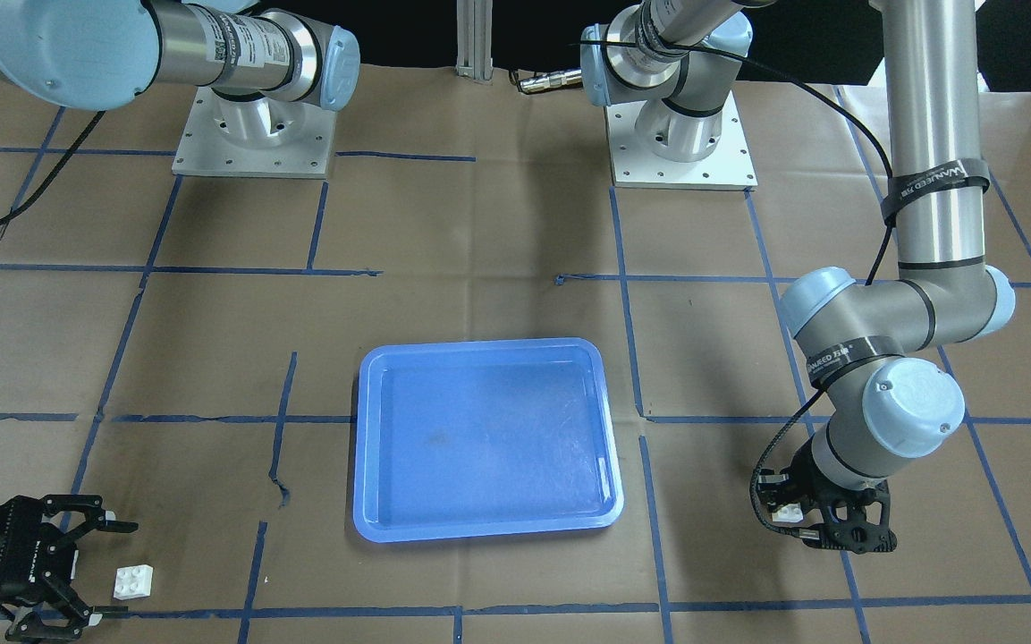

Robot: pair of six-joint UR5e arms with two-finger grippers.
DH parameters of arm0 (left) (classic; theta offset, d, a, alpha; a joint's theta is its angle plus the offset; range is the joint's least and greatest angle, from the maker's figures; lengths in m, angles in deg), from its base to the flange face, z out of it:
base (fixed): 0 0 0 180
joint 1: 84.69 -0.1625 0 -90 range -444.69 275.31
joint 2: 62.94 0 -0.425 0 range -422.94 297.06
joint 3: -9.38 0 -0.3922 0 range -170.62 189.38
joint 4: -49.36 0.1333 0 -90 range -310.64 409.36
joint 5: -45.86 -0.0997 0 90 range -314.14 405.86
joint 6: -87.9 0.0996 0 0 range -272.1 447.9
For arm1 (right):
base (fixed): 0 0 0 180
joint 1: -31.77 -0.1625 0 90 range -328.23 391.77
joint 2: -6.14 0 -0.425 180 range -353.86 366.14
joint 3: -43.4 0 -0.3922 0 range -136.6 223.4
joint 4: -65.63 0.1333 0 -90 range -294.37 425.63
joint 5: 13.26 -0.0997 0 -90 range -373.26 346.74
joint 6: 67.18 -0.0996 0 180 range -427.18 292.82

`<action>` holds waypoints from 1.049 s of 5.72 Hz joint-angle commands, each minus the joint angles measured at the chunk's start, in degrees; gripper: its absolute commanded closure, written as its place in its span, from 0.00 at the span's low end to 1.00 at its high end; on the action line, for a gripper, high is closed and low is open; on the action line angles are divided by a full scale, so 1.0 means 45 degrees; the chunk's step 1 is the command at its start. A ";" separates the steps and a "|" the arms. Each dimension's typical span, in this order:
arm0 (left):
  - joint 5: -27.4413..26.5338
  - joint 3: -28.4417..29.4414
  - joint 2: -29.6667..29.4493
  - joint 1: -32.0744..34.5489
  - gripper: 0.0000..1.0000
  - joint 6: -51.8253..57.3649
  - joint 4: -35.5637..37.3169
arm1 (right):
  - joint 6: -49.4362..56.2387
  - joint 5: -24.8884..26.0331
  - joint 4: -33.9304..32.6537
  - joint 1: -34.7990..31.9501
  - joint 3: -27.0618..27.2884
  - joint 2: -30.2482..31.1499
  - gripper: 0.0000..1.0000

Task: Assemble white blocks and place on blue tray

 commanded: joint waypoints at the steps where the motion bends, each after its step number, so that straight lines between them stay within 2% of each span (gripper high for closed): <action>1: 0.0037 0.0023 0.0535 0.1234 0.87 0.0489 -0.0190 | 0.0068 0.0003 -0.0023 0.0001 0.0058 -0.0025 0.10; 2: -0.0001 0.0062 0.1041 0.3256 0.87 0.0956 -0.0210 | 0.0068 0.0003 -0.0042 0.0001 0.0000 -0.0006 0.35; 3: -0.0001 0.0062 0.1704 0.4263 0.87 0.0980 -0.1003 | 0.0068 0.0003 -0.0042 0.0001 -0.0040 0.0014 0.57; 4: 0.0037 0.0043 0.1865 0.5240 0.87 0.1367 -0.1456 | 0.0087 -0.0017 -0.0042 0.0001 -0.0059 0.0033 0.72; 5: 0.0018 -0.0015 0.1886 0.6274 0.87 0.2473 -0.1441 | 0.0088 -0.0017 -0.0042 0.0001 -0.0079 0.0072 0.78; 6: -0.0001 -0.0209 0.1828 0.6401 0.86 0.5578 -0.1364 | 0.0010 -0.0133 0.0016 0.0001 -0.0079 0.0208 0.79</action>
